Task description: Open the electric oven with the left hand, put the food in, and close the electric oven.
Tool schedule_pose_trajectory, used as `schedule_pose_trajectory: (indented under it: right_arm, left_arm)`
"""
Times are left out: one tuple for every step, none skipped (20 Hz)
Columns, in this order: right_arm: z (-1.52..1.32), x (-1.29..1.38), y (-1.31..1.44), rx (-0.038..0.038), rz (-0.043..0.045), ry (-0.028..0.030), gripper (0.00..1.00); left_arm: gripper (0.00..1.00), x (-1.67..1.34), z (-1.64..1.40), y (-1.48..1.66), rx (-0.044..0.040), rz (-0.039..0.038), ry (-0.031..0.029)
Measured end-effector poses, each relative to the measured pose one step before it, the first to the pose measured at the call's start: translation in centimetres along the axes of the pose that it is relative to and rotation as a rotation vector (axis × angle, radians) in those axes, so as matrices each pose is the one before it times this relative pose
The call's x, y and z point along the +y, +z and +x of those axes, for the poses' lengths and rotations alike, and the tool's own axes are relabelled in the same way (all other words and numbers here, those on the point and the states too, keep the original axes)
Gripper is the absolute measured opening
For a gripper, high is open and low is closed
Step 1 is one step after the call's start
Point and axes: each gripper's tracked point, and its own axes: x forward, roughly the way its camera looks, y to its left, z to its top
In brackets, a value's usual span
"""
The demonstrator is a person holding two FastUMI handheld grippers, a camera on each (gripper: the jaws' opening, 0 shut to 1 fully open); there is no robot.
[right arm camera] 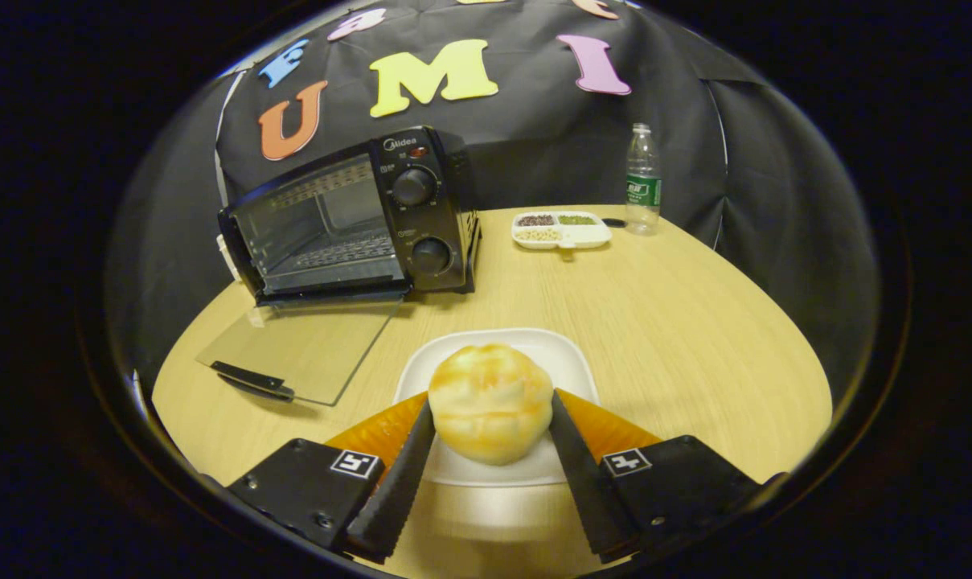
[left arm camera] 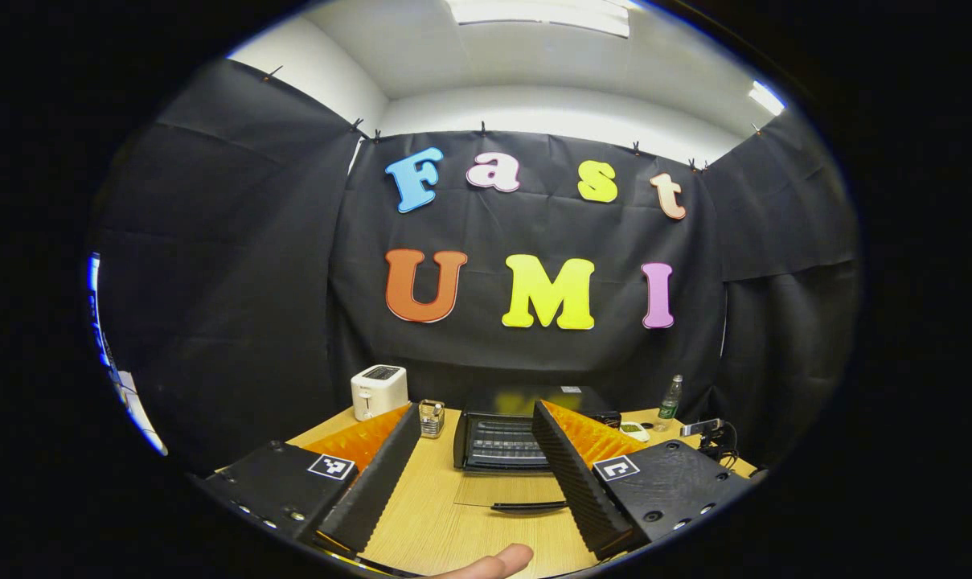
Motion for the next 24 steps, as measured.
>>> schedule_pose_trajectory:
  right_arm:
    - [-0.614, 0.574, 0.491, -0.01116, 0.00202, 0.00683, 0.82]
    - [-0.644, 0.594, 0.467, -0.01224, 0.0042, 0.00841, 0.82]
    - [-0.517, 0.882, 0.601, -0.01285, 0.00843, 0.01399, 0.86]
    - [-0.461, 1.165, 0.529, -0.01204, 0.0125, 0.01927, 0.82]
    - [-0.307, 1.251, 0.667, -0.0136, 0.01679, 0.02328, 0.82]
    - [-0.096, 1.243, 0.595, -0.01251, 0.01765, 0.02321, 0.86]
    - [0.07, 1.25, 0.511, -0.00715, 0.01551, 0.01936, 0.86]
    - [0.1, 0.986, 0.428, -0.01085, 0.00674, 0.0054, 0.82]
    - [0.408, 0.797, 0.823, -0.02436, 0.00085, -0.00514, 0.86]
    - [0.33, 1.164, 0.591, -0.02079, -0.00138, 0.0025, 0.82]
    - [0.433, 1.436, 0.612, -0.02119, 0.00235, 0.01428, 0.86]
    - [0.725, 1.442, 0.295, -0.00811, 0.00508, 0.01333, 0.86]
    - [0.762, 1.452, 0.1, 0.00131, 0.01314, 0.01945, 0.86]
    - [0.827, 1.642, -0.104, 0.01048, 0.01731, 0.02582, 0.86]
    - [1.01, 1.41, -0.047, 0.01151, 0.0187, 0.02601, 0.82]
    - [1.044, 1.357, 0.038, 0.00744, 0.02098, 0.02374, 0.86]
    - [1.074, 1.074, 0.189, 0.00037, 0.02447, 0.0191, 0.86]
    - [0.928, 0.651, 0.047, -0.00112, 0.02686, 0.00709, 0.82]
    - [1.102, 0.342, 0.288, -0.00458, 0.02223, 0.00035, 0.82]
    - [1.096, 0.335, 0.193, -0.0086, 0.01339, -0.00516, 0.82]
    - [1.18, -0.016, 0.332, -0.00505, 0.00507, -0.01168, 0.82]
    - [1.11, -0.165, 0.39, -0.01055, 0.00116, -0.01743, 0.82]
    - [1.043, -0.004, 0.616, -0.01638, 0.00603, -0.01354, 0.86]
    - [1.101, 0.005, 0.588, -0.01323, -0.00372, -0.01582, 0.86]
  left_arm:
    - [0.92, 0.573, -0.436, 0.278, -0.00253, 0.00051, 0.00389]
    - [0.92, 0.561, -0.323, 0.194, -0.00242, 0.00117, 0.00468]
    - [0.92, 0.427, -0.222, 0.235, -0.0025, 0.00187, 0.00426]
    - [0.92, 0.471, -0.207, 0.265, -0.00353, 0.00191, 0.00393]
    - [0.92, 0.349, -0.355, 0.237, -0.00656, 0.0001, 0.00177]
    - [0.92, 0.207, -0.239, 0.229, -0.00517, -0.00127, -0.00217]
    - [0.92, 0.289, -0.237, 0.167, -0.00521, -0.00242, -0.00272]
    - [0.92, 0.283, -0.145, 0.209, -0.00424, -0.00243, -0.00278]
    - [0.92, 0.195, -0.059, 0.237, -0.00708, -0.00172, -0.00386]
    - [0.92, 0.194, -0.034, 0.09, -0.00119, -0.0014, -0.00379]
    - [0.92, 0.172, -0.008, -0.086, 0.00037, -0.002, -0.00351]
    - [0.92, 0.18, 0.043, 0.01, 0.00079, -0.0022, -0.0019]
    - [0.92, 0.46, 0.001, 0.11, 0.00304, -0.00167, 0.00066]
    - [0.92, 0.248, 0.16, -0.002, -0.0009, -0.00036, 0.0008]
    - [0.92, 0.48, 0.113, -0.016, -0.00001, 0.00012, 0.00366]
    - [0.92, 0.478, 0.145, 0.005, -0.00024, -0.00102, 0.00473]
    - [0.92, 0.389, 0.076, -0.051, 0.00015, -0.00263, 0.00342]
    - [0.92, 0.197, 0.07, 0.027, 0.0004, -0.00165, 0.00097]
    - [0.92, 0.29, 0.168, -0.055, 0.00185, -0.00098, 0.00286]
    - [0.92, 0.502, 0.2, -0.12, 0.00086, -0.00117, 0.00499]
    - [0.92, 0.423, 0.221, -0.122, 0.00168, -0.00206, 0.0034]
    - [0.92, 0.373, 0.128, -0.167, 0.00288, -0.00357, 0.00382]
    - [0.92, 0.378, 0.239, -0.293, 0.00523, -0.00472, 0.00486]
    - [0.92, 0.451, 0.159, -0.388, 0.00757, -0.00505, 0.00447]
